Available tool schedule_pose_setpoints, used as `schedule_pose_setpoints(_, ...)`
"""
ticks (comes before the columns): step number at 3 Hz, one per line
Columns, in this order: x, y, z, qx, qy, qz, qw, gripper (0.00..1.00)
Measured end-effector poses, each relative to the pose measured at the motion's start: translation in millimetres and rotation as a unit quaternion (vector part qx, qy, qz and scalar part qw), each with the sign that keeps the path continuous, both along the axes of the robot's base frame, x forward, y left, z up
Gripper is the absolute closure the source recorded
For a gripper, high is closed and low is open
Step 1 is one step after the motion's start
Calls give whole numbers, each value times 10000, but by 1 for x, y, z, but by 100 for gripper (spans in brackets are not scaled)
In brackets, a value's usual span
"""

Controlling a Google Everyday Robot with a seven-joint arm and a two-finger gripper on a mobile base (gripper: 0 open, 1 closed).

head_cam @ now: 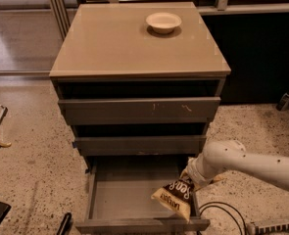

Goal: Pick brown chip bag from bottom drawer and place on counter

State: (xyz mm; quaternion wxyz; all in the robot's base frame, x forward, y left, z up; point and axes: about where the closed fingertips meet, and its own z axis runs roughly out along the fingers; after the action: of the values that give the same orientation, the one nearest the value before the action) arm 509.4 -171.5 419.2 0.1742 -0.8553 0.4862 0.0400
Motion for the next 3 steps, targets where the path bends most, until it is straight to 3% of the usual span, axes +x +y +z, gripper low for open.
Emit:
schedule_pose_setpoints(2, 25, -28, 196, -528, -451, 142, 9975, 100)
schedule_pose_setpoints(3, 32, -35, 276, -771, -696, 60, 9946, 100)
